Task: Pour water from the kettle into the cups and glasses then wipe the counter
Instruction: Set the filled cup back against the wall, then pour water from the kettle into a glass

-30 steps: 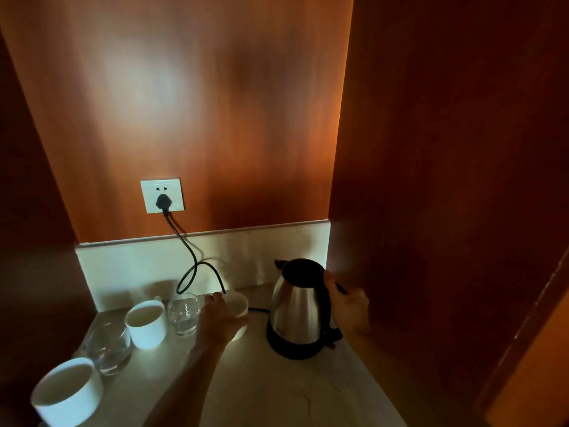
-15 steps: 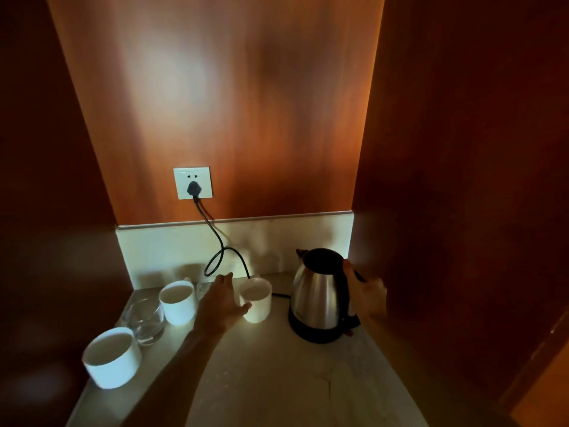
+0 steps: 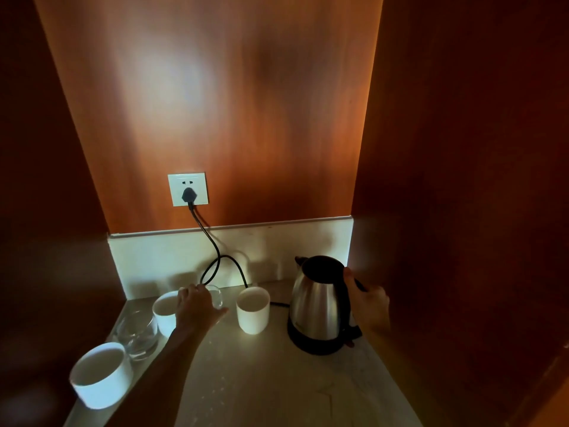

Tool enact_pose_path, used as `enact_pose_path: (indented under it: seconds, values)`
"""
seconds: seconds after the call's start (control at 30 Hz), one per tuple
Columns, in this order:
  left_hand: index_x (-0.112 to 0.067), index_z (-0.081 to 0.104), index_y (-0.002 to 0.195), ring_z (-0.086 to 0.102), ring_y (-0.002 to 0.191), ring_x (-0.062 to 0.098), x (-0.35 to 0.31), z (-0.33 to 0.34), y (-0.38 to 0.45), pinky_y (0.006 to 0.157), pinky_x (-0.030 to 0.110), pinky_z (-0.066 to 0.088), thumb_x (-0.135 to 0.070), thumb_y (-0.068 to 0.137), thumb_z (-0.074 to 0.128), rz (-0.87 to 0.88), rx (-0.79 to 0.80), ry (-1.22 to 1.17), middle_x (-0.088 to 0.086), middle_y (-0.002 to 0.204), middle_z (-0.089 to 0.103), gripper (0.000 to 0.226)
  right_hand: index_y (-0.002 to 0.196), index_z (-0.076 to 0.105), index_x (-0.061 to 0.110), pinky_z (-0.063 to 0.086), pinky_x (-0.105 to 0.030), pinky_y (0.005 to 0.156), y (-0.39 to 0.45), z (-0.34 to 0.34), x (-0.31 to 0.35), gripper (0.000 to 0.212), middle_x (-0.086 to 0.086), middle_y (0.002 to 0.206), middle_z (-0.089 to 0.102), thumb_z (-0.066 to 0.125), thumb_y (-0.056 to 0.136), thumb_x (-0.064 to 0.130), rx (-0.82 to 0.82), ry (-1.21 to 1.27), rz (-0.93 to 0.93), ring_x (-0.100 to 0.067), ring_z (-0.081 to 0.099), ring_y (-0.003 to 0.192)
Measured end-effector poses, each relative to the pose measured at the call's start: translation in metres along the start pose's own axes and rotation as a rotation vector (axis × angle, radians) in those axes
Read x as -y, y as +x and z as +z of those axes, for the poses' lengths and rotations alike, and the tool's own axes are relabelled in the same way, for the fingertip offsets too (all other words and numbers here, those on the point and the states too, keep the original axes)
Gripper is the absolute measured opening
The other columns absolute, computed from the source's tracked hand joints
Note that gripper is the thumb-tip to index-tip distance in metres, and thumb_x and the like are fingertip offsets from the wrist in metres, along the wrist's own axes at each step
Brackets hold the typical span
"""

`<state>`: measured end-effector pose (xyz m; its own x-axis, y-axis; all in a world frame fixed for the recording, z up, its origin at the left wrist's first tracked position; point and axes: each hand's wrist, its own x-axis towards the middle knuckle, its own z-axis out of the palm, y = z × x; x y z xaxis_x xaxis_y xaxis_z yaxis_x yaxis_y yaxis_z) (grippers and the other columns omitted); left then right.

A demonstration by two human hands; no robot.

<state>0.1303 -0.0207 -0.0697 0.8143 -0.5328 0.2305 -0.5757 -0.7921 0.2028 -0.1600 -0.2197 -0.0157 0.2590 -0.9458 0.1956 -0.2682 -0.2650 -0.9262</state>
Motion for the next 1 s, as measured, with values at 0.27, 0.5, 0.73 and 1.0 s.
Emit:
enact_pose_path:
  seconds: [0.27, 0.5, 0.73, 1.0]
  values:
    - [-0.002, 0.054, 0.109, 0.052, 0.101, 0.030, 0.000, -0.013, -0.006, 0.090, 0.037, 0.045, -0.044, 0.056, 0.085, -0.006, -0.060, -0.164, 0.013, 0.107, 0.059, 0.074, 0.045, 0.044, 0.012, 0.040, -0.029, 0.051, 0.003, 0.002, 0.000, 0.067, -0.003, 0.045, 0.045, 0.066, 0.090, 0.057, -0.029, -0.008, -0.010, -0.015, 0.048, 0.044]
    - [-0.017, 0.049, 0.110, 0.058, 0.091, 0.021, -0.010, -0.051, -0.070, 0.071, 0.034, 0.053, -0.041, 0.045, 0.081, -0.059, -0.022, -0.384, -0.002, 0.105, 0.049, 0.077, 0.073, 0.071, -0.001, 0.045, -0.031, 0.071, -0.007, -0.002, 0.008, 0.060, -0.006, 0.061, 0.062, 0.066, 0.091, 0.056, -0.032, -0.012, 0.018, -0.019, 0.058, 0.062]
    - [-0.021, 0.049, 0.122, 0.061, 0.102, 0.020, -0.018, -0.056, -0.148, 0.082, 0.034, 0.053, -0.047, 0.055, 0.082, -0.113, -0.001, -0.399, -0.004, 0.113, 0.051, 0.079, 0.079, 0.071, -0.007, 0.051, -0.039, 0.075, -0.018, -0.009, 0.018, 0.068, -0.019, 0.072, 0.067, 0.065, 0.089, 0.060, -0.021, -0.003, 0.044, -0.032, 0.064, 0.074]
    - [-0.022, 0.047, 0.125, 0.059, 0.104, 0.017, -0.022, -0.052, -0.183, 0.086, 0.031, 0.050, -0.051, 0.061, 0.077, -0.114, 0.009, -0.358, -0.006, 0.115, 0.049, 0.076, 0.077, 0.069, -0.007, 0.054, -0.043, 0.082, -0.026, -0.014, 0.026, 0.069, -0.025, 0.079, 0.069, 0.065, 0.089, 0.061, -0.003, -0.001, 0.045, -0.039, 0.069, 0.085]
